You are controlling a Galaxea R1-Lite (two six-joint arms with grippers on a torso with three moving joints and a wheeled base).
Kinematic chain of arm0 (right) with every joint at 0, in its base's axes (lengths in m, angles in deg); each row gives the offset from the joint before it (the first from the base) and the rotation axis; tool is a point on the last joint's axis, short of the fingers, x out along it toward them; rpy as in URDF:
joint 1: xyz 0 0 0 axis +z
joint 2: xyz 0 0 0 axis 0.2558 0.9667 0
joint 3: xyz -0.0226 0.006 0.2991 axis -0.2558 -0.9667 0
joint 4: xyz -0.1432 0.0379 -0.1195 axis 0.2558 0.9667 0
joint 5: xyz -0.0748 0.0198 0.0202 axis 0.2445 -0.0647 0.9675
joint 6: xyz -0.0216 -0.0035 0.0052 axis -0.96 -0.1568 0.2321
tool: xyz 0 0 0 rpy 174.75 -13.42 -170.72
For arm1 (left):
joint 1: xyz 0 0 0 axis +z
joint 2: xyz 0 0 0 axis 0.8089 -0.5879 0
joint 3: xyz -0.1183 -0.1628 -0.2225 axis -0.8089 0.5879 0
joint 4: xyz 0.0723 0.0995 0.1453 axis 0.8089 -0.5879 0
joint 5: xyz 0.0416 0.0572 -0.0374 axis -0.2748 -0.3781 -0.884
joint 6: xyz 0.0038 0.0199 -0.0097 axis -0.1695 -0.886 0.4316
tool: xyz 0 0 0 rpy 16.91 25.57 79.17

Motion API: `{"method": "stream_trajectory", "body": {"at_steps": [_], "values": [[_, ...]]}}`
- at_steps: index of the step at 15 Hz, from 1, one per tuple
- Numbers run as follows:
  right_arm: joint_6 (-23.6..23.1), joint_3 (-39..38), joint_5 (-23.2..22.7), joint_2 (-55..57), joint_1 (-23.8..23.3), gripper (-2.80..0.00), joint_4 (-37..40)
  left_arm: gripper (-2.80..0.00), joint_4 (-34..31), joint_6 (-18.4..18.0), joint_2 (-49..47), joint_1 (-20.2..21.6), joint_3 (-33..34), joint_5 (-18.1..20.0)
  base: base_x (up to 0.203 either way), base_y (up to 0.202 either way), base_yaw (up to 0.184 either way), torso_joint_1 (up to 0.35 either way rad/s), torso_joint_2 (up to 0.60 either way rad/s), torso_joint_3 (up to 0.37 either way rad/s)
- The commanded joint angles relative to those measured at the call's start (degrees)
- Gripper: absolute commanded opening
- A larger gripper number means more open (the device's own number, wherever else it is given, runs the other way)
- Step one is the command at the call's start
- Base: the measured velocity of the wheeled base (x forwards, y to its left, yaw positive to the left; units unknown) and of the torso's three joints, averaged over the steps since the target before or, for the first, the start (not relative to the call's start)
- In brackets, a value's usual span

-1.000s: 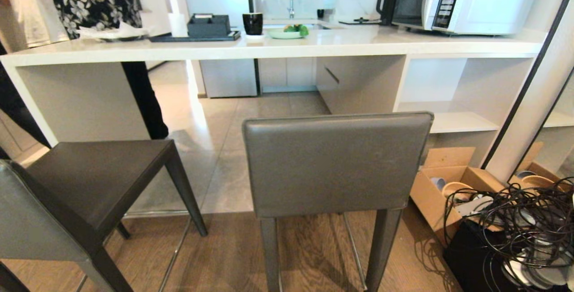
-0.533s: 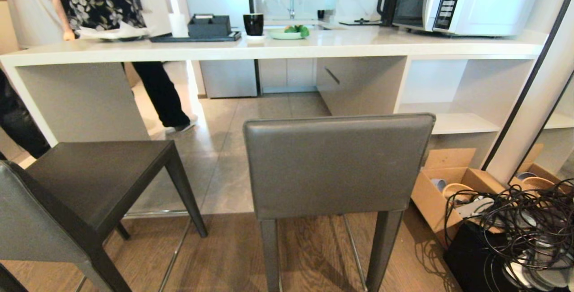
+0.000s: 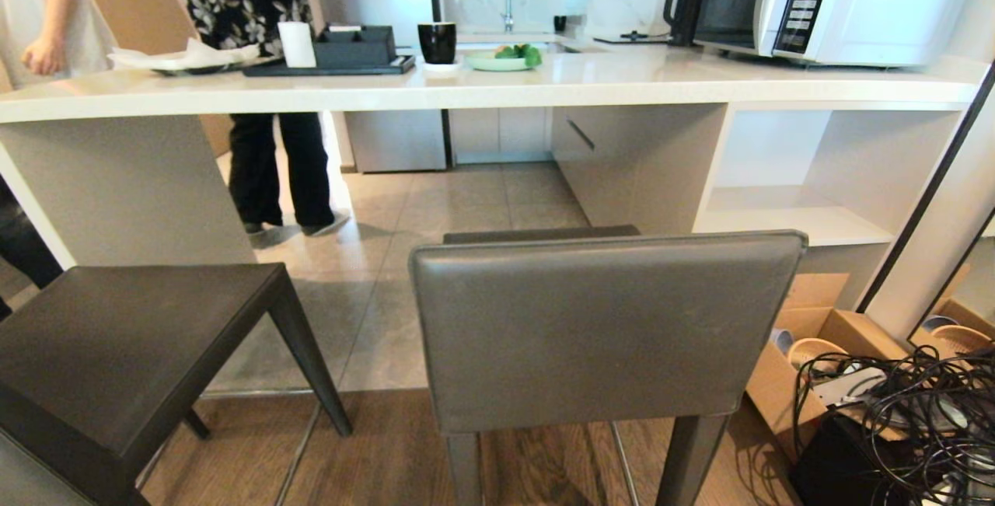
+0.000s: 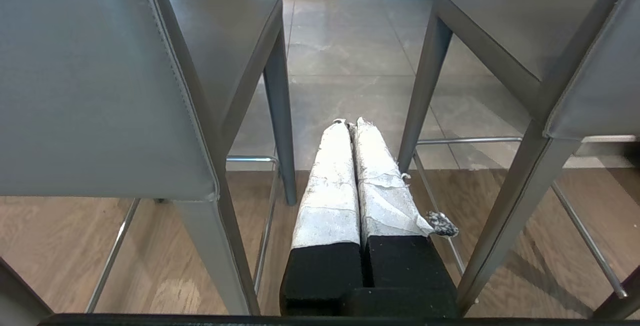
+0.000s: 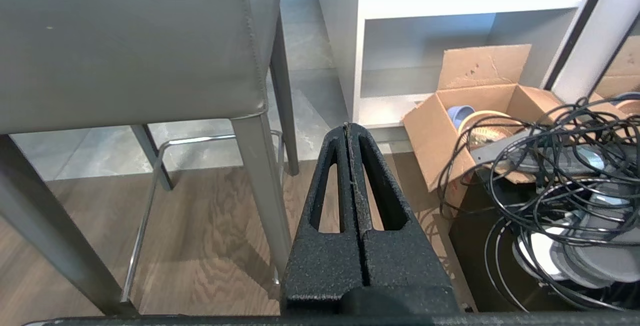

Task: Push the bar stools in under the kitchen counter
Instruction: Push the gray chair back under the dining table

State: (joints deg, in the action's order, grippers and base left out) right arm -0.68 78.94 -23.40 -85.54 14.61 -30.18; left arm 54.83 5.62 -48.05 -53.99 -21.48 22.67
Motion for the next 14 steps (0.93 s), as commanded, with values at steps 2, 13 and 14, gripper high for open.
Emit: {"method": "stream_trajectory", "body": {"at_steps": [2,13,14], "values": [[0.00,-0.08,0.00,0.00,0.03,-2.80,0.00,-2.80,0.01,0.00,-0.08,0.00,0.04,0.04,0.000,0.000,0.000,0.000,0.00,0.000],[0.44,-0.09,0.18,0.00,0.03,0.00,0.00,0.00,0.04,0.27,0.01,0.09,0.05,-0.10,0.000,0.000,0.000,0.000,0.00,0.000],[0.44,-0.09,0.18,0.00,0.03,0.00,0.00,0.00,0.04,0.27,-0.08,0.09,0.02,-0.10,0.000,0.000,0.000,0.000,0.00,0.000]]}}
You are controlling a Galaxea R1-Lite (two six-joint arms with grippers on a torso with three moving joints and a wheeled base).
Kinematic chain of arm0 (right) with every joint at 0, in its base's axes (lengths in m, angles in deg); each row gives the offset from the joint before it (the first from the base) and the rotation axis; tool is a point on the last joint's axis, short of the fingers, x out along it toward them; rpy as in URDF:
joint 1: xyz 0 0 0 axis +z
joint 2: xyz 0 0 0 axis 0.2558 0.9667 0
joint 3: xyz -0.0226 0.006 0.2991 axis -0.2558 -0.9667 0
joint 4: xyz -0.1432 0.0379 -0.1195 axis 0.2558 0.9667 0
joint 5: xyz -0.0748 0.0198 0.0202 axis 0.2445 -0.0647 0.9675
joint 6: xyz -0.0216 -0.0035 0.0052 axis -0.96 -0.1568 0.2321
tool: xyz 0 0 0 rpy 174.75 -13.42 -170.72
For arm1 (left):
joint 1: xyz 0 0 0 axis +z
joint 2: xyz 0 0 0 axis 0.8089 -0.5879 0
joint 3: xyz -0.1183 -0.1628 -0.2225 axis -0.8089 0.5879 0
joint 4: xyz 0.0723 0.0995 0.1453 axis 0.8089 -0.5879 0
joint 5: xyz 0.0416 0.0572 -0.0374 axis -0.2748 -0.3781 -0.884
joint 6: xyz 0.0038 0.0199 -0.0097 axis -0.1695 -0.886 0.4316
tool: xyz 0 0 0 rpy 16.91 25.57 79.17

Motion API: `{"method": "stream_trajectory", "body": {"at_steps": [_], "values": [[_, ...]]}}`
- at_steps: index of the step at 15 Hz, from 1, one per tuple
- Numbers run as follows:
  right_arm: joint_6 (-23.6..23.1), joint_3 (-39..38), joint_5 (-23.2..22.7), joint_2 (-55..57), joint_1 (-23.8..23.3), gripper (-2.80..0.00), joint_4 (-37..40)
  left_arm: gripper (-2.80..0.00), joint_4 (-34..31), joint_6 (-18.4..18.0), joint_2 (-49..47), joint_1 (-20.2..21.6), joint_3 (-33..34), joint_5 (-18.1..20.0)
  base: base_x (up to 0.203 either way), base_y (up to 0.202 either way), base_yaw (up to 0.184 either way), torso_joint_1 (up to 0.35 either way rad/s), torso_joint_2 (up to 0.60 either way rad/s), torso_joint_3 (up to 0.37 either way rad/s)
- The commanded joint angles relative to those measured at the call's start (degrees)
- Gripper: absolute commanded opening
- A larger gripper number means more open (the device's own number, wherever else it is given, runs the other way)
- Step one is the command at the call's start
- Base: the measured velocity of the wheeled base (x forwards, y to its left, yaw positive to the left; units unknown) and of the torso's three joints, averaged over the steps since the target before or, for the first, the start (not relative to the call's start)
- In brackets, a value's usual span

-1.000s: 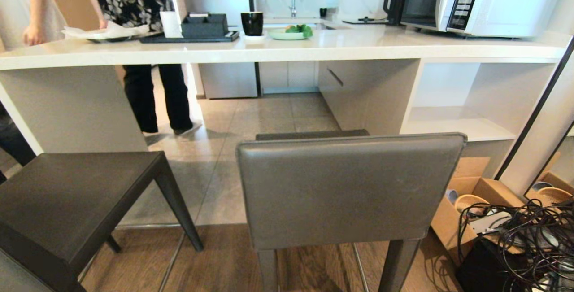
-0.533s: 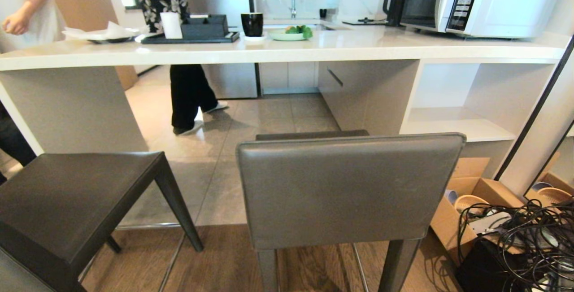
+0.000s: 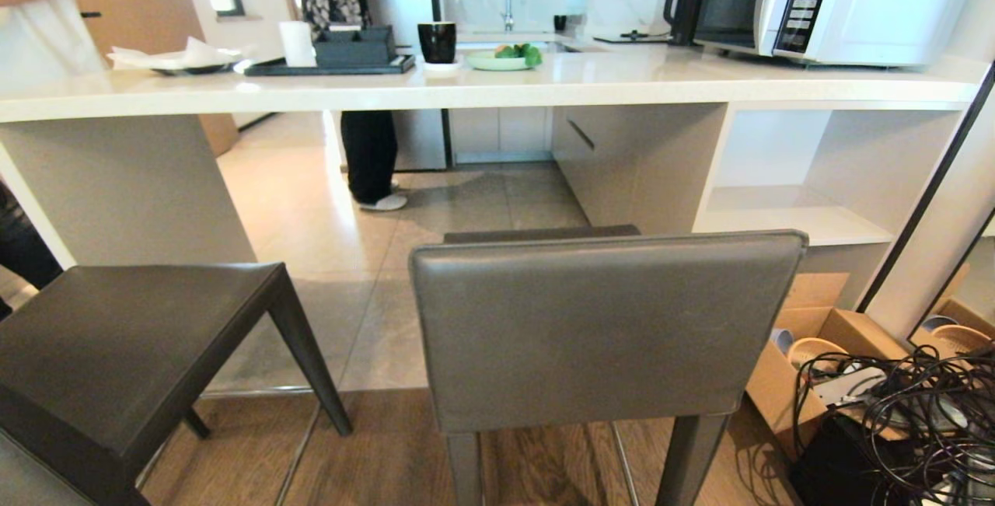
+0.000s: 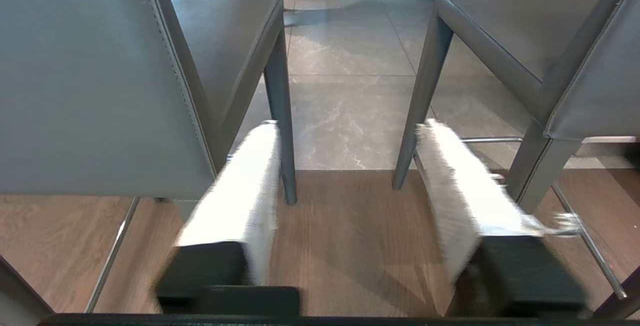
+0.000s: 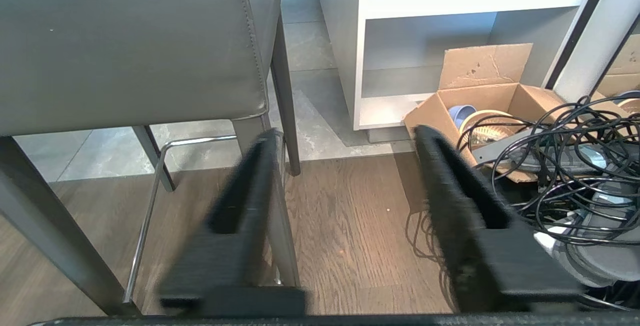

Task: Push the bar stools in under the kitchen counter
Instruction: Push the gray chair back under the dining table

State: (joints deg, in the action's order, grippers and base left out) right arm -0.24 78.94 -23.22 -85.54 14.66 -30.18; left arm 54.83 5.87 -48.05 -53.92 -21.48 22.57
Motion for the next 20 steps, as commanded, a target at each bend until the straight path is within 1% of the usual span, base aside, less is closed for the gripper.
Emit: {"method": "stream_trajectory", "body": {"at_steps": [1,8,15,16,17,18,20], "values": [[0.00,-0.09,-0.01,0.00,-0.02,0.00,0.00,0.00,0.04,0.01,-0.08,0.01,0.04,0.00,0.000,0.000,0.000,0.000,0.00,0.000],[-0.70,-0.09,-0.18,0.00,-0.02,0.00,0.00,0.00,0.04,-0.17,-0.04,0.10,0.06,0.09,0.000,0.000,0.000,0.000,0.00,0.000],[-0.29,0.00,-0.14,0.00,-0.02,0.00,0.00,0.00,0.04,-0.11,-0.06,0.01,0.03,0.02,0.000,0.000,0.000,0.000,0.00,0.000],[-0.74,-0.04,-0.14,0.00,-0.02,0.00,-0.05,0.00,0.09,-1.38,0.00,0.01,0.02,0.62,0.000,0.000,0.000,0.000,0.00,0.000],[-1.26,1.23,-0.58,-0.02,-0.02,0.00,-0.05,0.00,0.48,-3.72,0.01,0.06,-0.14,0.79,0.000,0.000,0.000,0.000,0.00,0.000],[-1.74,3.96,-1.30,0.66,-0.02,0.00,0.11,0.00,0.89,-3.78,-0.36,0.10,-1.80,1.68,0.000,0.000,0.000,0.000,0.00,0.000],[-2.06,7.76,-3.69,5.96,0.08,0.00,0.11,0.00,1.16,-1.93,-5.83,0.35,-7.83,5.04,0.000,0.000,0.000,0.000,0.00,0.000]]}}
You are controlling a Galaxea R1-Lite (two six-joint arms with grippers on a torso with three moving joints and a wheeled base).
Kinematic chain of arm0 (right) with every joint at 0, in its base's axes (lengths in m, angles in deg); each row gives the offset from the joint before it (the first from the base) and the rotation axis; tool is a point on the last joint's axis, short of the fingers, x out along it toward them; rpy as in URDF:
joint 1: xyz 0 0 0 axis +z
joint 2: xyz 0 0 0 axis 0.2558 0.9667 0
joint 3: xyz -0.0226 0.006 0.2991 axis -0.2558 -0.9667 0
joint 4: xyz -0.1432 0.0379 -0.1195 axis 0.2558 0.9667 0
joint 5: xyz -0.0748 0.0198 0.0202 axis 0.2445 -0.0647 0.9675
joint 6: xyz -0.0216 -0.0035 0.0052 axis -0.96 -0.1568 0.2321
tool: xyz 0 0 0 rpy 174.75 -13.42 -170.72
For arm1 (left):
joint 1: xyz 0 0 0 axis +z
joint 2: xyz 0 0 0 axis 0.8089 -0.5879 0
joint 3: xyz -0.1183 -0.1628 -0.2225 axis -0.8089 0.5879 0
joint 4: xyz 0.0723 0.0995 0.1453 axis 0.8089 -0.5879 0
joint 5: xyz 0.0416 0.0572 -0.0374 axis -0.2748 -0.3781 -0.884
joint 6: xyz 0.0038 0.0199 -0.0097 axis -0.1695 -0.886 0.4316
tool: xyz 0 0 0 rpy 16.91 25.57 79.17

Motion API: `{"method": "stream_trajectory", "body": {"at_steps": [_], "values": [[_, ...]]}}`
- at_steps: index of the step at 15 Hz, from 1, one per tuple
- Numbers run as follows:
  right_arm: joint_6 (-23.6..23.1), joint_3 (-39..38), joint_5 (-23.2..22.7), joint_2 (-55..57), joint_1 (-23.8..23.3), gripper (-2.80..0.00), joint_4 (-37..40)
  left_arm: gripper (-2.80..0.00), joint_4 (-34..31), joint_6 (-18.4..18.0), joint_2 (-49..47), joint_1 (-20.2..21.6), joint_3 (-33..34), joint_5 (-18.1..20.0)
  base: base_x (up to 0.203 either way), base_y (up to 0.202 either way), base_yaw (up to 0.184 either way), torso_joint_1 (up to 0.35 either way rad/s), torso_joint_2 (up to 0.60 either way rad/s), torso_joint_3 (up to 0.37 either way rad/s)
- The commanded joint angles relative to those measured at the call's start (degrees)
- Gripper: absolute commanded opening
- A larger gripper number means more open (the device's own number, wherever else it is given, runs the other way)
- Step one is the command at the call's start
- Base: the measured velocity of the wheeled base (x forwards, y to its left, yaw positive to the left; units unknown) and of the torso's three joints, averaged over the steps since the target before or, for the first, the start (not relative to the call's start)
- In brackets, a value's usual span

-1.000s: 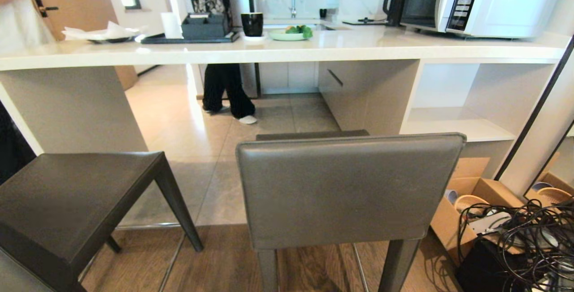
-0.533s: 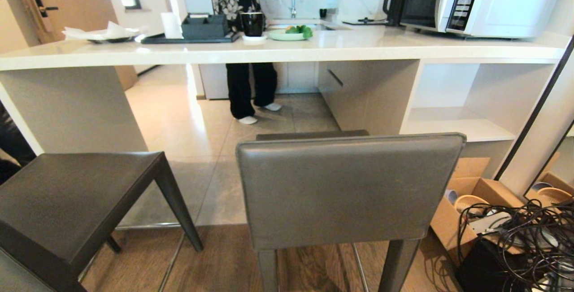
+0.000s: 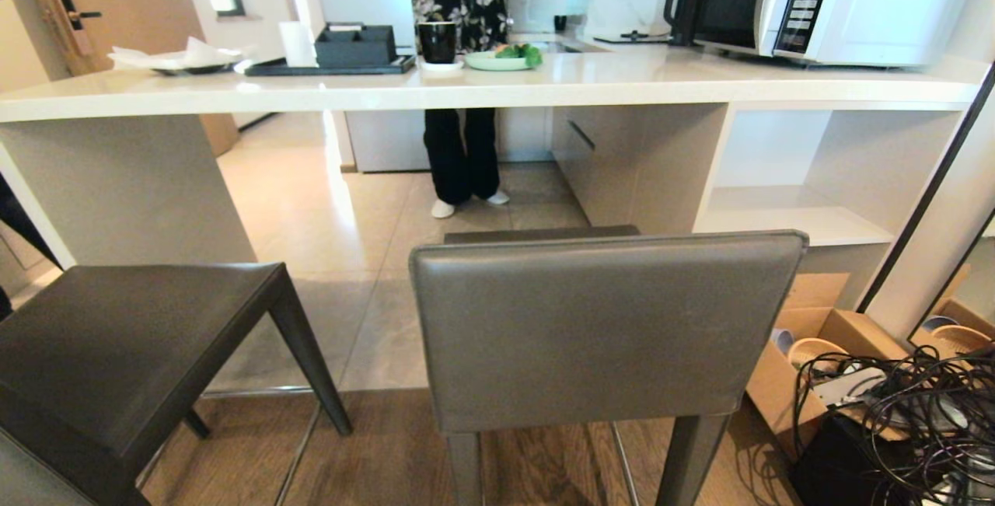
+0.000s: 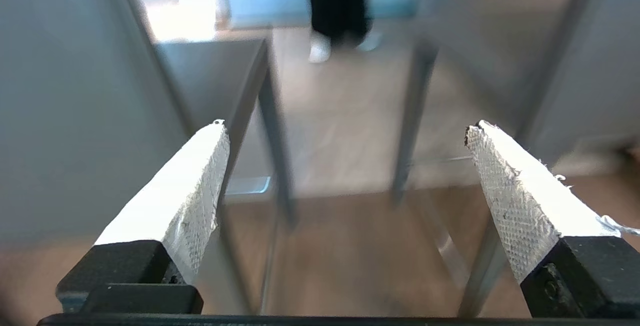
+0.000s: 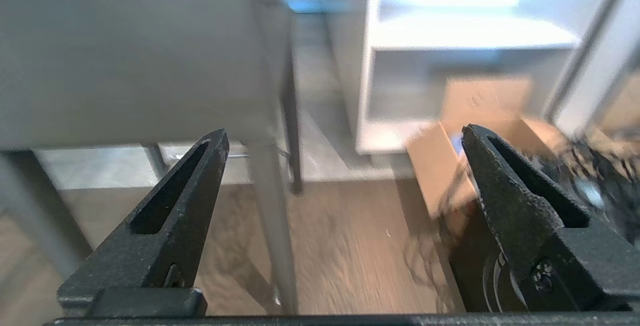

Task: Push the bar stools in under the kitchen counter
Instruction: Push the gray chair back under the dining table

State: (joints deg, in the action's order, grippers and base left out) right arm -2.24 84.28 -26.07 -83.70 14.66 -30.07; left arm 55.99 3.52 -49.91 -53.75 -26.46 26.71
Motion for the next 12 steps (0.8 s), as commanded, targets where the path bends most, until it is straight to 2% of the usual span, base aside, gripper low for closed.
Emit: {"method": "stream_trajectory", "body": {"at_steps": [1,4,7,9,12], "values": [[-0.13,3.25,-2.28,6.74,0.43,0.00,-0.26,0.00,0.95,1.04,-8.56,0.16,-4.60,2.11,0.000,0.000,0.000,0.000,0.00,0.000],[-0.31,4.74,-5.90,16.96,1.19,0.00,-6.07,0.00,11.15,1.98,-24.51,-0.01,-6.89,5.91,0.000,0.000,0.000,0.000,0.00,0.000],[-0.79,7.14,-7.57,32.44,1.43,0.00,-17.30,0.00,24.48,2.30,-41.47,-2.07,-7.71,9.60,0.000,0.000,0.000,0.000,0.00,0.000],[-1.44,8.89,-9.56,42.60,1.56,0.00,-23.75,0.00,32.69,2.46,-50.82,-9.26,-8.05,10.13,0.000,0.000,0.000,0.000,0.00,0.000],[-2.69,10.20,-12.30,54.85,3.28,0.00,-33.04,0.00,42.38,2.77,-62.24,-19.18,-8.25,7.68,0.000,0.000,0.000,0.000,0.00,0.000]]}}
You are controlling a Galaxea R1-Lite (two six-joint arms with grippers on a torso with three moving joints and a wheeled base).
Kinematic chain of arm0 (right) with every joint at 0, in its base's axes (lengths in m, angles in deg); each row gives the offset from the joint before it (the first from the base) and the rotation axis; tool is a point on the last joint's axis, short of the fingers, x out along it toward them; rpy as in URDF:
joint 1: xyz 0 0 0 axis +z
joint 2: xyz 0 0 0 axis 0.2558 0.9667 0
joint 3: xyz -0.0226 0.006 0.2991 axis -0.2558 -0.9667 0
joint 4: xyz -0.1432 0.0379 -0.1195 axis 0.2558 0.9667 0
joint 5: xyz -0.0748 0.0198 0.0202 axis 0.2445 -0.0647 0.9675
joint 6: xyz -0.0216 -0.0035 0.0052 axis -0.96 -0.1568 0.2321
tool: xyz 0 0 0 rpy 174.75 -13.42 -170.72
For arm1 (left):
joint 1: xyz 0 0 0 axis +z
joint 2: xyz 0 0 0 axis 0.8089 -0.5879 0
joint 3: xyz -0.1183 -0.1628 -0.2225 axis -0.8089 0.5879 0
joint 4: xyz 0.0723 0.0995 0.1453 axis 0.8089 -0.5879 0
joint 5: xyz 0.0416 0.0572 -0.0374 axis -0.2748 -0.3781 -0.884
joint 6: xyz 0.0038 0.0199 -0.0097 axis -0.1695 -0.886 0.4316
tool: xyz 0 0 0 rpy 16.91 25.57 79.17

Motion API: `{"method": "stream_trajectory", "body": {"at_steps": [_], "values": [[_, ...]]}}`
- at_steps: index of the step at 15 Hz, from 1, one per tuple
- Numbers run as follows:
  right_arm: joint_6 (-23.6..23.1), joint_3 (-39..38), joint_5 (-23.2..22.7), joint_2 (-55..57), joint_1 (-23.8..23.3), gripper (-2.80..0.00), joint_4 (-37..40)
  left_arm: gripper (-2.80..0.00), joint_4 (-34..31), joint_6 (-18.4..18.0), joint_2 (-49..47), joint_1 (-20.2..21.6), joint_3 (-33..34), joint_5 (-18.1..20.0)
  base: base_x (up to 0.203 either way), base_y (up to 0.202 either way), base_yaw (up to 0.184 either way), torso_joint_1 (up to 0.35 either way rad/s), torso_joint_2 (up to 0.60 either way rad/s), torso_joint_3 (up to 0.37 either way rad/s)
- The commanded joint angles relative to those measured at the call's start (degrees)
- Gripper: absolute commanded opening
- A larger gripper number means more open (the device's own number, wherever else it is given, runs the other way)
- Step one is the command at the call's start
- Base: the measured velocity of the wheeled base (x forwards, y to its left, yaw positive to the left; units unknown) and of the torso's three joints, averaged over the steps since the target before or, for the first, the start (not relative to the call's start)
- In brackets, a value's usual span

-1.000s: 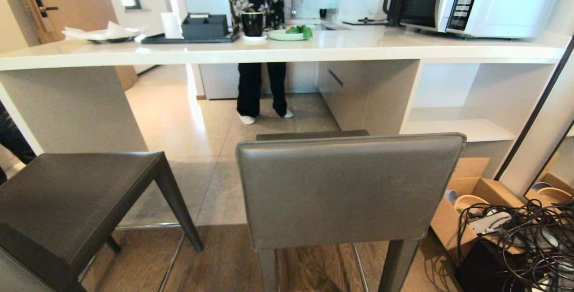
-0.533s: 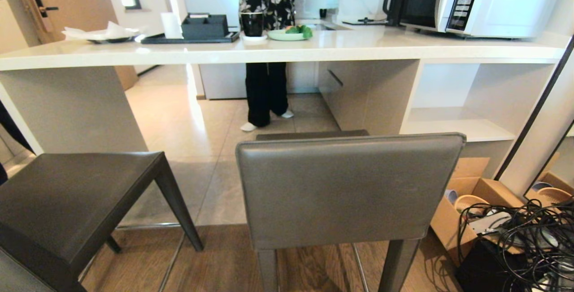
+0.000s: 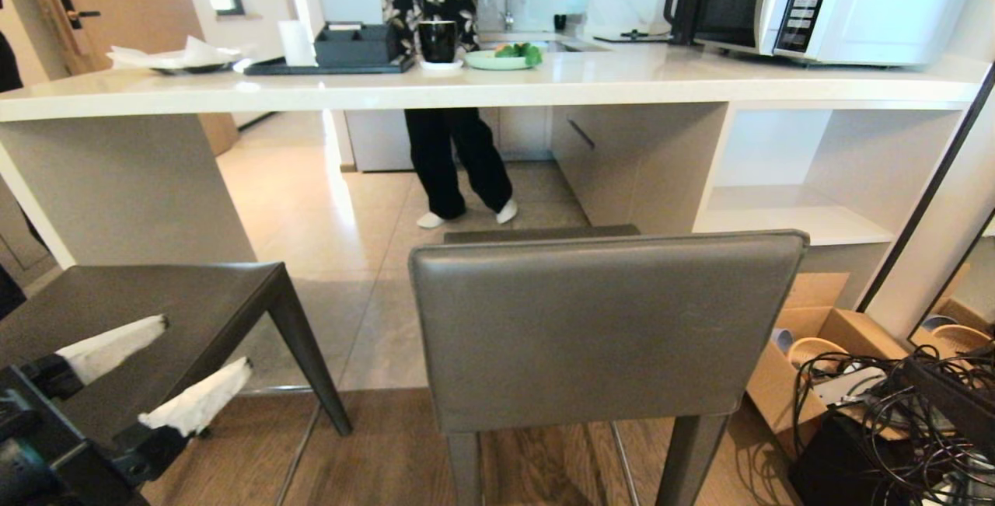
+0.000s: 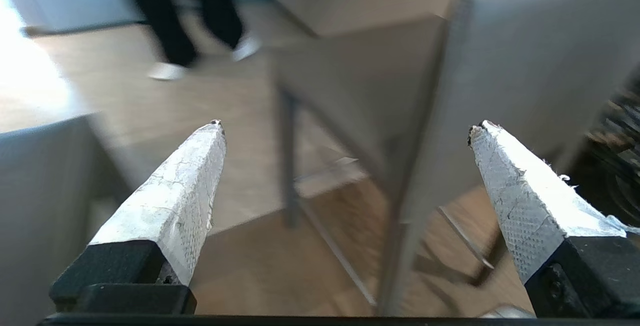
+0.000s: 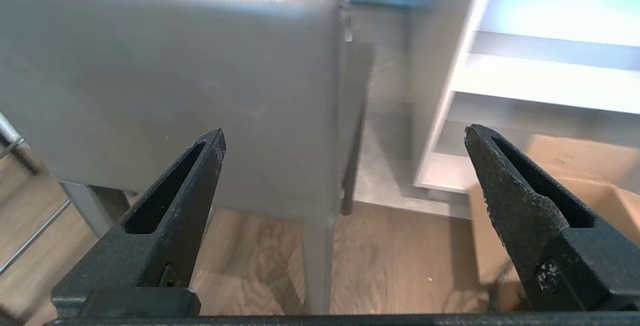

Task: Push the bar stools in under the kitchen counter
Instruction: Push the gray chair back under the dining table

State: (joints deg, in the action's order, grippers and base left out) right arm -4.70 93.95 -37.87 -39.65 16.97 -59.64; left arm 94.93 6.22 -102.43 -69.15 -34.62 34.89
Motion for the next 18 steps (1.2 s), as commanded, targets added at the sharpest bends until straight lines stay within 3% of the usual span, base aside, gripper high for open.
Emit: {"method": "stream_trajectory", "body": {"at_steps": [1,3,6,9,11,15,18], "values": [[-0.49,0.57,-0.95,13.80,2.72,0.00,-6.23,0.00,6.84,0.13,-13.29,-6.91,0.00,-1.76,0.000,0.000,0.000,0.000,0.00,0.000],[-0.76,0.70,-1.43,18.09,6.45,0.00,-9.84,0.00,12.26,0.71,-20.14,-12.02,0.25,-4.15,0.000,0.000,0.000,0.000,0.00,0.000],[-0.89,1.05,-1.52,22.71,7.90,0.00,-12.99,0.00,16.21,1.42,-25.82,-16.55,0.23,-5.61,0.000,0.000,0.000,0.000,0.00,0.000],[-0.83,0.69,-1.53,27.91,7.95,0.00,-17.94,0.00,18.16,2.00,-30.86,-17.07,-0.28,-5.72,0.000,0.000,0.000,0.000,0.00,0.000],[-0.73,0.62,-1.52,30.28,7.88,0.00,-20.97,0.00,23.51,1.97,-35.73,-17.47,-0.37,-6.25,0.000,0.000,0.000,0.000,0.00,0.000],[-0.64,0.89,-1.53,34.37,7.87,0.00,-23.02,0.00,37.67,2.10,-46.29,-20.60,-1.09,-11.67,0.000,0.000,0.000,0.000,0.00,0.000],[-0.72,0.65,-1.49,38.69,7.87,0.00,-28.91,0.00,40.19,3.55,-48.45,-22.08,-1.35,-12.32,0.000,0.000,0.000,0.000,0.00,0.000]]}}
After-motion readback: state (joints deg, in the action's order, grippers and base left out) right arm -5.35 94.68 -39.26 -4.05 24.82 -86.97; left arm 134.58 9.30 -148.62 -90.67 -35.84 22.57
